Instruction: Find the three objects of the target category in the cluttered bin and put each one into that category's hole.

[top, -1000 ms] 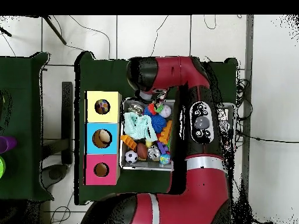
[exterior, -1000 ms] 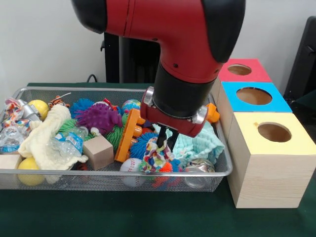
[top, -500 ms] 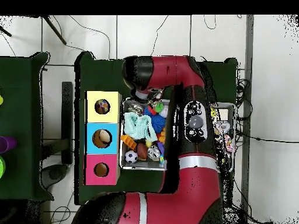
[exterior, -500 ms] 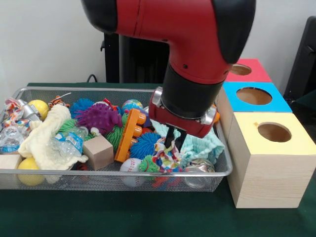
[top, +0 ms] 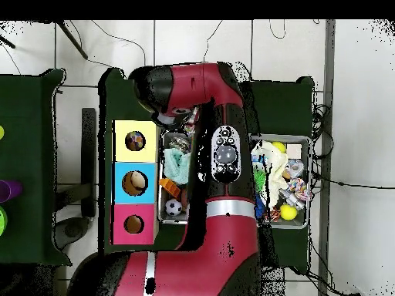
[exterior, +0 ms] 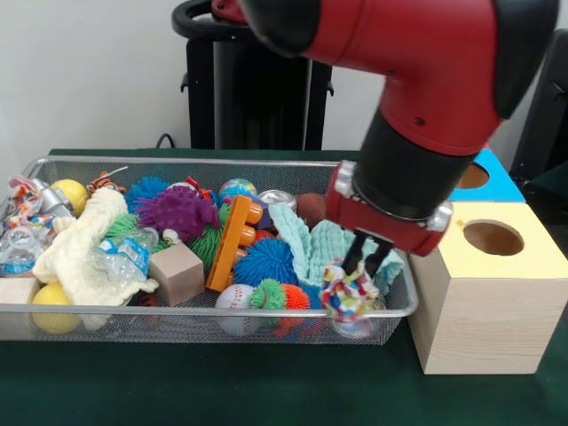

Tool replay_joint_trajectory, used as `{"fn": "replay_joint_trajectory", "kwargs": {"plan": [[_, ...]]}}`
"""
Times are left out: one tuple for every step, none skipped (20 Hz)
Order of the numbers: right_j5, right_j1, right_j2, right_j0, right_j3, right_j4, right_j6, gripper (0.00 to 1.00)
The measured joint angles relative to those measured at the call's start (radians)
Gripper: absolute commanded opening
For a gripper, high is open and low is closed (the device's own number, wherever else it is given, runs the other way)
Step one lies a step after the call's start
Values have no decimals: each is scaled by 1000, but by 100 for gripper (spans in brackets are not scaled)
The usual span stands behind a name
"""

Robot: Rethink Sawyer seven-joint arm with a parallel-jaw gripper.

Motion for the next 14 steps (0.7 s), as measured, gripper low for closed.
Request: {"fn": "replay_joint_trajectory", "kwargs": {"plan": [[12,5,-3,6,-12,3,0,0],[21,8,-5,10,-20,5,0,0],[29,11,-7,14,-28,8,0,0],[41,14,-10,20,-37,11,0,0],[57,17,-14,26,-49,18,0,0],[68,20,-18,31,-58,25,0,0],[77,22,-23,35,-65,33,0,0],[83,23,-27,38,-69,40,0,0],[90,23,-32,41,-74,50,0,0],[94,24,-36,42,-77,56,0,0],[96,25,-39,43,-80,62,2,0],[99,25,-42,44,-84,69,3,0],[101,26,-47,45,-89,78,6,0],[101,27,-52,45,-93,86,8,0]]}}
